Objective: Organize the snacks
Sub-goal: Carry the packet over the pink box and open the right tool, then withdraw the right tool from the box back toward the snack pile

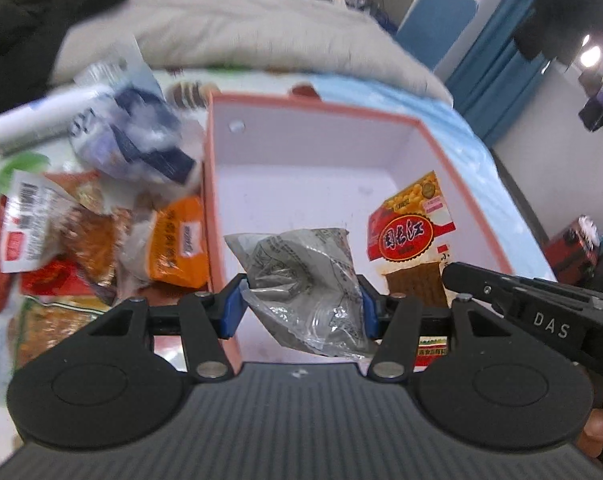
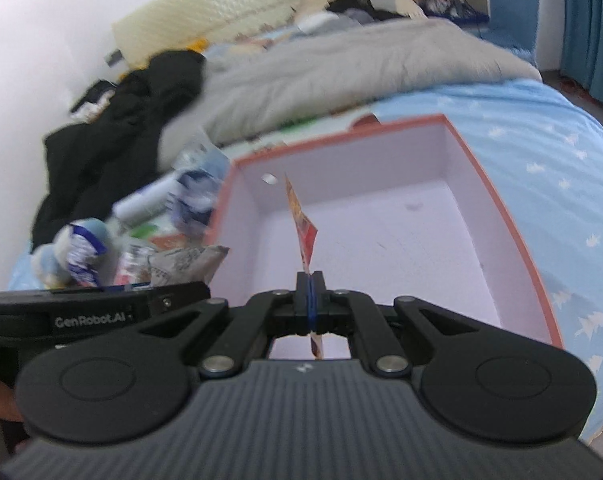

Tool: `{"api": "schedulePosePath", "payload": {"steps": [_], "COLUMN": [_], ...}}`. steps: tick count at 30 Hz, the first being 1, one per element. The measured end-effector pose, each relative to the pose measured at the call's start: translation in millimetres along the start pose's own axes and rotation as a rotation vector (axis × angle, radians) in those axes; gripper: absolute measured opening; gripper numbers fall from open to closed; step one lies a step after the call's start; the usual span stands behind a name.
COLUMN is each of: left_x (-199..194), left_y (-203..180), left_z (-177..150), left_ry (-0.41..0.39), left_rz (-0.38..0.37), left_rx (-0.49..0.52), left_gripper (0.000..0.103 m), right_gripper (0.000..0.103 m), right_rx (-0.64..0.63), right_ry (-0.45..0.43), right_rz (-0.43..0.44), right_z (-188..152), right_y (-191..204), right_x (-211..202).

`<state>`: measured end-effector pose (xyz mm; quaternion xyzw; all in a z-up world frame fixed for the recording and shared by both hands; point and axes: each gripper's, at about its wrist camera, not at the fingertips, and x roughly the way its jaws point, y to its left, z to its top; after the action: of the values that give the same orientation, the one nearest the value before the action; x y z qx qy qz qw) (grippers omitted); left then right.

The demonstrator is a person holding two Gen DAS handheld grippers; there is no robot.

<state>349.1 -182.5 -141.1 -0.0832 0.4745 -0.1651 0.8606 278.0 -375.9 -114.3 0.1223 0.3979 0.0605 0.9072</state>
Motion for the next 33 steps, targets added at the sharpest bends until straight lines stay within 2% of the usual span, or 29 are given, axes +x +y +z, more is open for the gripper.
{"api": "schedulePosePath", "payload": {"steps": [5, 8, 9, 11, 12, 14, 15, 16, 25, 33], "left_x": [41, 45, 46, 47, 46, 39, 36, 31, -38, -118], "left_y": [7, 8, 6, 2, 1, 0, -1, -3, -7, -5], "left_z": [5, 8, 9, 9, 9, 10, 12, 13, 12, -19], "left_ry": [0.049, 0.038, 0.037, 0.031, 0.031, 0.015, 0.002, -0.009, -0.117, -0.207], "left_rz": [0.025, 0.016, 0.019, 0.034, 0.014, -0.015, -0.012, -0.011, -0.013, -0.003], "left_rx": [0.016, 0.019, 0.048, 0.075, 0.076, 0.071, 0.074, 0.076, 0.078, 0.083], "left_gripper": [0.061, 0.062, 0.062, 0.065, 0.068, 0.074, 0.076, 0.076, 0.076, 0.076], "right_gripper": [0.004, 0.006, 0.007, 0.007, 0.007, 0.019, 0.043, 0.056, 0.054, 0.054], "right_rx": [0.013, 0.015, 0.009, 0.011, 0.015, 0.020, 0.019, 0.023, 0.013, -0.011], "right_ry": [0.063, 0.089, 0.094, 0.111, 0.126, 0.144, 0.144, 0.135, 0.025, -0.080], "right_rz": [-0.034, -0.043, -0.050, -0.075, -0.078, -0.093, -0.109, -0.118, -0.084, -0.044], "right_z": [-3, -2, -2, -2, -2, -1, -1, -2, 2, -10], "right_y": [-23, -32, -33, -34, -34, -35, -34, -33, -16, 17], "right_x": [35, 48, 51, 57, 60, 63, 63, 60, 7, -58]}}
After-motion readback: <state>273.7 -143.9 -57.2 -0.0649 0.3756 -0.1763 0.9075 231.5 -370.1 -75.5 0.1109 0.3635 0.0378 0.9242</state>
